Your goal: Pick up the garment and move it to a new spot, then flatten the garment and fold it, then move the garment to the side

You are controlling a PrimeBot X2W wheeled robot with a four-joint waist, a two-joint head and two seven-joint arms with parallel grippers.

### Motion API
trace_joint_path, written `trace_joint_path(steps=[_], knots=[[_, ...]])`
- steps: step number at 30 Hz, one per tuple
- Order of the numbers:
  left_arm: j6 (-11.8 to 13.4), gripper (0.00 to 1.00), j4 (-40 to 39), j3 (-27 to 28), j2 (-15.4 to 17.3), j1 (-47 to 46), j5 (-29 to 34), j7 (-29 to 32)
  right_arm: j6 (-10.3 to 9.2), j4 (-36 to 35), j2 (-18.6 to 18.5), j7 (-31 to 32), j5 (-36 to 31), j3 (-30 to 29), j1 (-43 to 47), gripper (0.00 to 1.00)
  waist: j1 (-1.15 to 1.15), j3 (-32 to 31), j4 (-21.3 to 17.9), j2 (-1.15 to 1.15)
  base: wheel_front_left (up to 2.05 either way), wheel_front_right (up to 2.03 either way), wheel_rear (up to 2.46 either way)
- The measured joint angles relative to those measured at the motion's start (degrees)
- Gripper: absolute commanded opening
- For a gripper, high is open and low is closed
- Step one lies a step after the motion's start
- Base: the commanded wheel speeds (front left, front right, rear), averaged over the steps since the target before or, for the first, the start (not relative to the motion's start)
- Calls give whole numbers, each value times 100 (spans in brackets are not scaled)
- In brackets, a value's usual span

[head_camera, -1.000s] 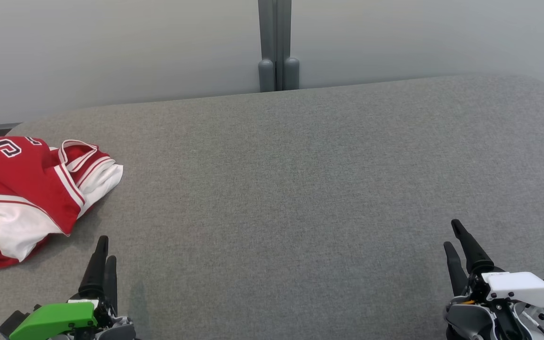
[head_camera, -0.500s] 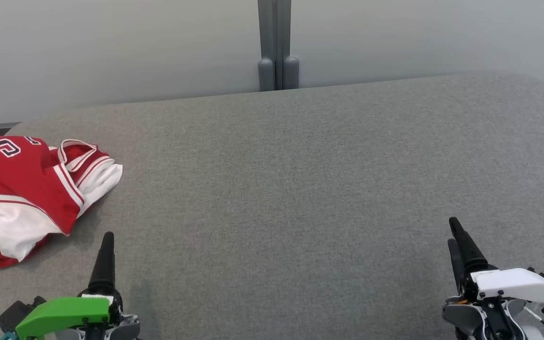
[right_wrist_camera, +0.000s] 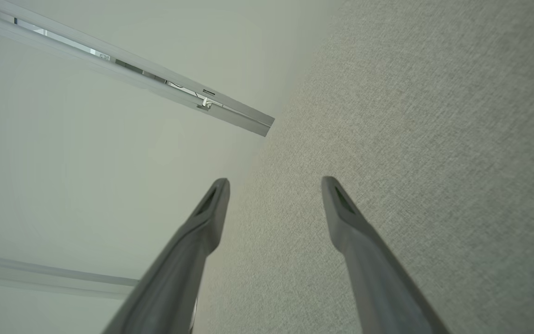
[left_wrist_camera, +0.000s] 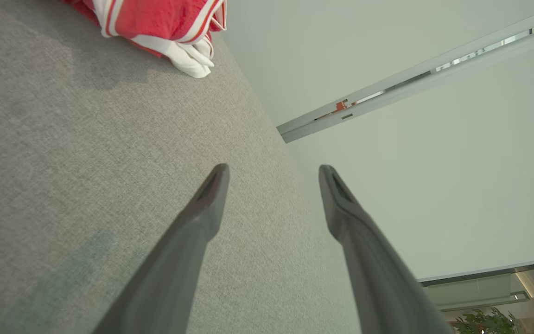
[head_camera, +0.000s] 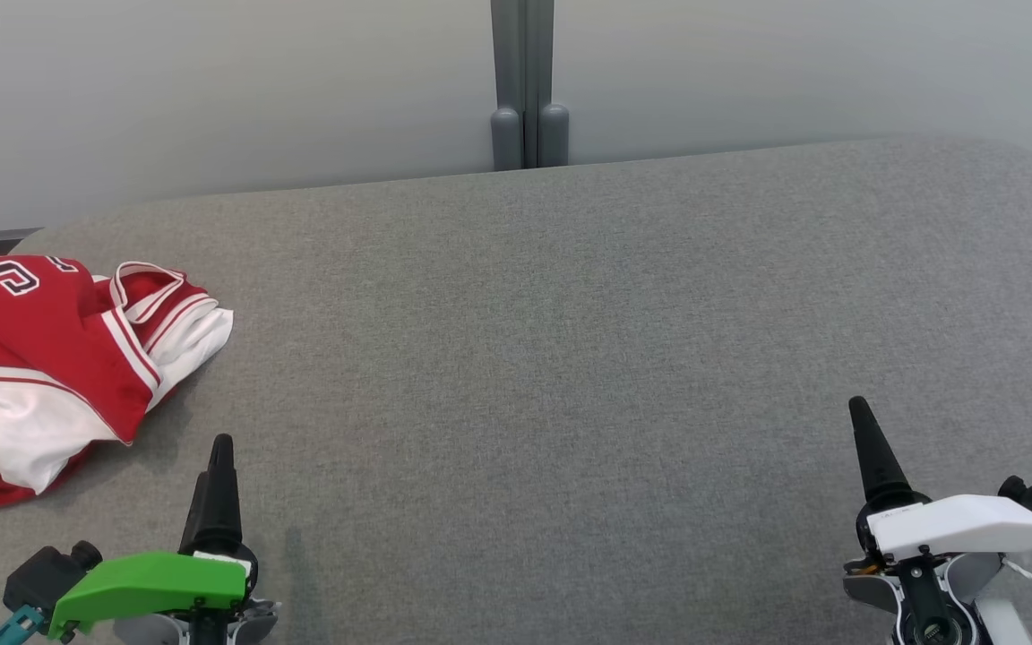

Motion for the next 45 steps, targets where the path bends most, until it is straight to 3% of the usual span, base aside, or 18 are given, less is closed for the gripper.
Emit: trace_joint_path(steps=[16,45], knots=[[133,100,-111,-231,25,53,1722,-312,0,-120,-18,-308,-1844,122,-47,100,0,-5,-12,0,0,0,0],[160,100,-250,-471,32,175,3633,-771,1,-125,-35,-775,-3842,308,-50,100,0,-64,27,0,0,0,0]])
